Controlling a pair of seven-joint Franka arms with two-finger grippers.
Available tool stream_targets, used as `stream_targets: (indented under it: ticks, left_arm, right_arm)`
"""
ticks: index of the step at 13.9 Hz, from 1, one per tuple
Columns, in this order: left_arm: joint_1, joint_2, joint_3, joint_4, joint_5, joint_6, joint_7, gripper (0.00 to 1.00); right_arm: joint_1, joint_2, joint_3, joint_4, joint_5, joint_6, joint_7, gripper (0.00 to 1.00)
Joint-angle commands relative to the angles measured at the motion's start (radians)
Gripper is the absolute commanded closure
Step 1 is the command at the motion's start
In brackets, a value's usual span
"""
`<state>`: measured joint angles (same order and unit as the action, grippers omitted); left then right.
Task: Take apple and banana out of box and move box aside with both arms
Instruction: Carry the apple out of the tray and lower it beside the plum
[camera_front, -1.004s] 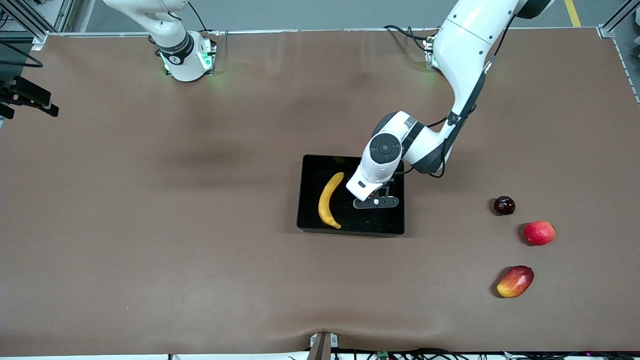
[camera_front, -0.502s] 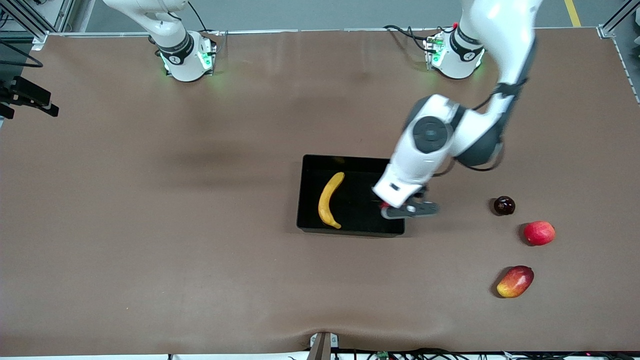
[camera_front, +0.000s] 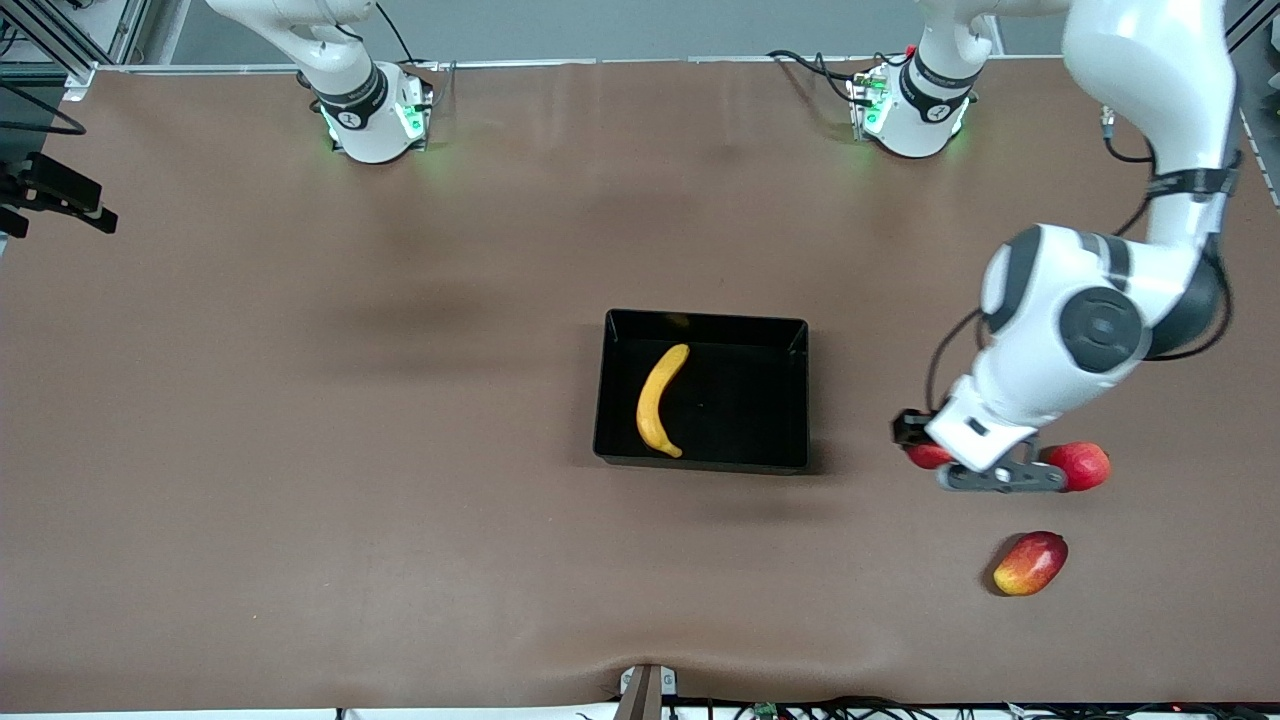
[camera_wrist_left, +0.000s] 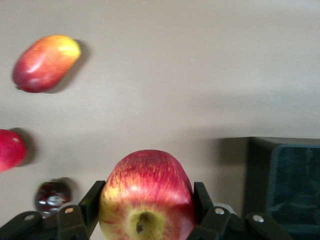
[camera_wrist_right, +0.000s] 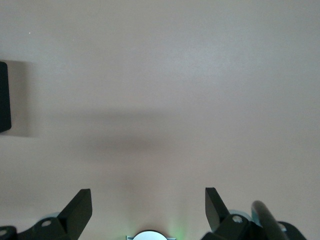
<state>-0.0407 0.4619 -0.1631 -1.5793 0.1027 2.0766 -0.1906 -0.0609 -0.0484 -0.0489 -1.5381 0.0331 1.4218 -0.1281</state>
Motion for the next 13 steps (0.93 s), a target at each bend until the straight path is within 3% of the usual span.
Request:
stream_targets:
  ticks: [1, 6, 13]
  left_arm:
    - [0.071, 0.055, -0.009, 0.018, 0.015, -0.003, 0.065, 1.0]
    - [0.14, 0.19, -0.003, 0.077, 0.02, 0.091, 0.089, 1.0]
    - [0.177, 0.296, 0.027, 0.079, 0.054, 0.212, 0.089, 1.0]
  right_arm:
    - [-0.023, -0.004, 0.014, 0.001, 0.013, -0.006, -0.007, 0.0]
    - [-0.025, -0.004, 0.014, -0.001, 0.013, -0.006, -0.007, 0.0]
    - [-0.025, -0.004, 0.014, -0.001, 0.013, -0.007, -0.005, 0.0]
